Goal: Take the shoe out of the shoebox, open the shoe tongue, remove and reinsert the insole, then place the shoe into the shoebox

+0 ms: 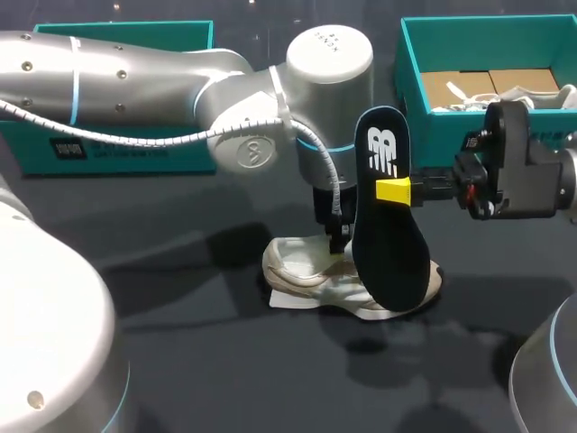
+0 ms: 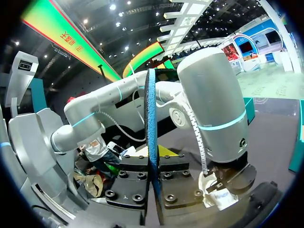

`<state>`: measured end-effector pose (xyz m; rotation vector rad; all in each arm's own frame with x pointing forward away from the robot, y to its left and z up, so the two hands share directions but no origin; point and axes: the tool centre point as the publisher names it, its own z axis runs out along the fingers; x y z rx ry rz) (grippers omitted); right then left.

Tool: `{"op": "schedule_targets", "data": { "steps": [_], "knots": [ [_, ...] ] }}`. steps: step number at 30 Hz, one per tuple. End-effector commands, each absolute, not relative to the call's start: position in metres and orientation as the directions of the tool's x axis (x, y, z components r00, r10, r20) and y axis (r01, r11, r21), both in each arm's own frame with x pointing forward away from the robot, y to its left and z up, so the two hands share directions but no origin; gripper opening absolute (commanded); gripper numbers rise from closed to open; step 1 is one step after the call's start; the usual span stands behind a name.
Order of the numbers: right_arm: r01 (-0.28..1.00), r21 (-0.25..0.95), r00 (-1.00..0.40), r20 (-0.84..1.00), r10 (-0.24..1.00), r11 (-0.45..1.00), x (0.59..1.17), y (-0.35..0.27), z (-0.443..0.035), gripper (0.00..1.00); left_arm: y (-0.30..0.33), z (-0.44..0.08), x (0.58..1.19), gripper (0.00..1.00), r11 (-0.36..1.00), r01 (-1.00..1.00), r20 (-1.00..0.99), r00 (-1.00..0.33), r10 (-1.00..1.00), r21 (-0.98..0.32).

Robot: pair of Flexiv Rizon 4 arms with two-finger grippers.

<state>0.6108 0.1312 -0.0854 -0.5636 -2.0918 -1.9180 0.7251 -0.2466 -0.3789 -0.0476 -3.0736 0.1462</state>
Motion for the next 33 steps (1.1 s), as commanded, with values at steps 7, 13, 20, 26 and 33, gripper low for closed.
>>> {"op": "schedule_targets", "data": {
  "steps": [7,13,20,26,33],
  "knots": [
    [0.440,0.896,-0.895,0.432,0.116,0.059,0.611,0.133,-0.086,0.00,-0.243,-0.357,0.724,0.00,0.983,0.148,0.112,-0.981,0.160,-0.108],
    [0.440,0.896,-0.895,0.432,0.116,0.059,0.611,0.133,-0.086,0.00,-0.243,-0.329,0.726,0.00,0.823,0.558,0.162,-0.807,0.568,-0.109],
    [0.440,0.896,-0.895,0.432,0.116,0.059,0.611,0.133,-0.086,0.00,-0.243,-0.329,0.726,0.00,0.823,0.558,0.162,-0.807,0.568,-0.109],
    [0.440,0.896,-0.895,0.432,0.116,0.059,0.611,0.133,-0.086,0.00,-0.243,-0.329,0.726,0.00,0.823,0.558,0.162,-0.807,0.568,-0.109],
    [0.440,0.896,-0.895,0.432,0.116,0.059,0.611,0.133,-0.086,0.00,-0.227,-0.316,0.724,0.00,0.350,0.937,-0.002,-0.350,0.937,-0.016]
  ]
}}
